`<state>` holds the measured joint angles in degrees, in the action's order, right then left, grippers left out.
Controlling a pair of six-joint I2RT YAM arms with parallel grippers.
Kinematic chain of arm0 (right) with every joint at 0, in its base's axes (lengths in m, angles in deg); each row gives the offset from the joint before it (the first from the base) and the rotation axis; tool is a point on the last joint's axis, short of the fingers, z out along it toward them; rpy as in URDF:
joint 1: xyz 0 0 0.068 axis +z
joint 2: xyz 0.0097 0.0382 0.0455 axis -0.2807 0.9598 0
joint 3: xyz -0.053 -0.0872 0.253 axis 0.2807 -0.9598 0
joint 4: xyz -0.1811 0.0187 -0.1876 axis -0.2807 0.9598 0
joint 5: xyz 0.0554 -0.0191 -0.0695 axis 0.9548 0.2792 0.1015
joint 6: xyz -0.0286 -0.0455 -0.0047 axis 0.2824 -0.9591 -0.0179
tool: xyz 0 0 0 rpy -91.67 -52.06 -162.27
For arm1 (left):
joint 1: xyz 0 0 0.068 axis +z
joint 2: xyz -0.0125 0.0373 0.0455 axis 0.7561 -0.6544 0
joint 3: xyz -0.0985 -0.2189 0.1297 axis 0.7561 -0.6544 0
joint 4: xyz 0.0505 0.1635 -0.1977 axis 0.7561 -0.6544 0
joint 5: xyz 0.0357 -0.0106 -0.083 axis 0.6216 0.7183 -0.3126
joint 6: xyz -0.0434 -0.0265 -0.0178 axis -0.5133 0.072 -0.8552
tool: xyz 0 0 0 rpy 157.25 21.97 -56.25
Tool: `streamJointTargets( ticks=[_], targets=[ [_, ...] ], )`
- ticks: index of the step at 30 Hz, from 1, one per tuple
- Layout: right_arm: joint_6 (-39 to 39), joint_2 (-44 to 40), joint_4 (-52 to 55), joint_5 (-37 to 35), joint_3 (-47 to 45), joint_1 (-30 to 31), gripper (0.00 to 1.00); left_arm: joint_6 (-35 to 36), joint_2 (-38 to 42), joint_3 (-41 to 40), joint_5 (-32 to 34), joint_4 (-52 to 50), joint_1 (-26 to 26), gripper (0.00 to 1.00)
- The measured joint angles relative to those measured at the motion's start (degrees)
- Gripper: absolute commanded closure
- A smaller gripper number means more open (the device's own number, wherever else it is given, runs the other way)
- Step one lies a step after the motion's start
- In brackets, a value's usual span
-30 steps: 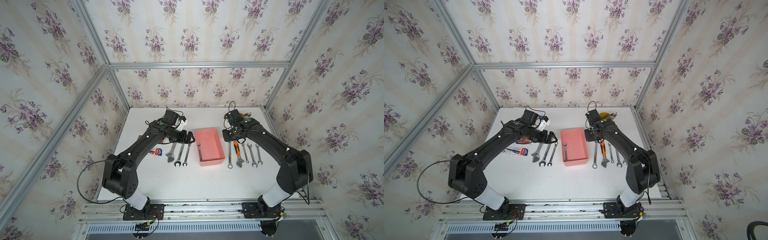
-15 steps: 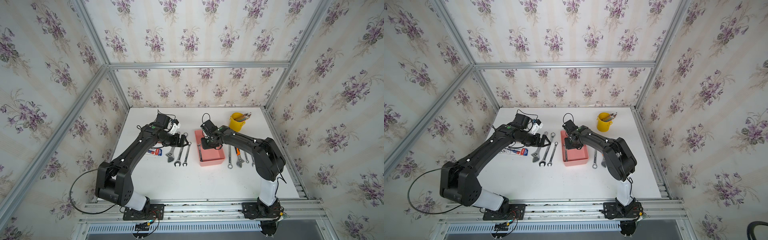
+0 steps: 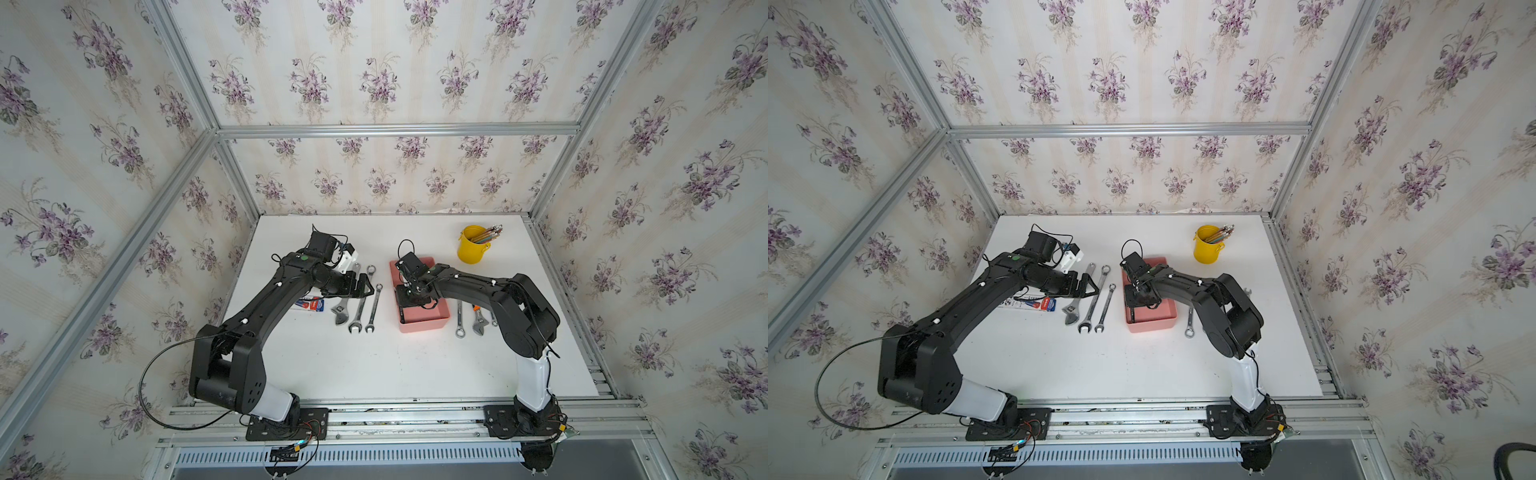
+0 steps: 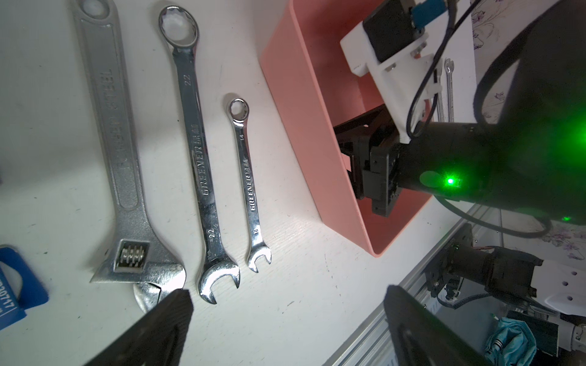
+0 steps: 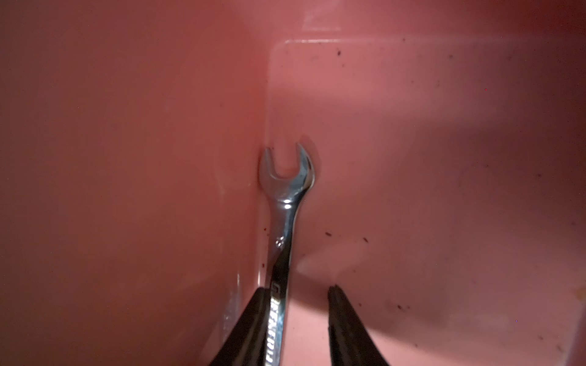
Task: Take out the wrench from the storage box
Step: Adjust the wrench in the storage box.
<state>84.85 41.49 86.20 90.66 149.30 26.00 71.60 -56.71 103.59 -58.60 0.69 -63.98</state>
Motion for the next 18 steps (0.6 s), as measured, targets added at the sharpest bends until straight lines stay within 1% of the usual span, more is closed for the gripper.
streamJointTargets(
  ticks=[5,10,18],
  targets=[
    [-1.46,0.85,-2.36,-2.64,0.11,0.87,0.64,0.33,0.00,-0.15,0.00,-0.02,0.20,0.01],
    [-1.86,1.53,-3.30,-3.85,0.46,1.44,0.64,0.37,0.04,-0.39,0.02,-0.07,0.22,0.01],
    [-5.95,2.56,-1.95,-10.29,1.75,2.27,0.68,0.37,0.13,-0.61,0.09,-0.26,0.24,0.01]
  ],
)
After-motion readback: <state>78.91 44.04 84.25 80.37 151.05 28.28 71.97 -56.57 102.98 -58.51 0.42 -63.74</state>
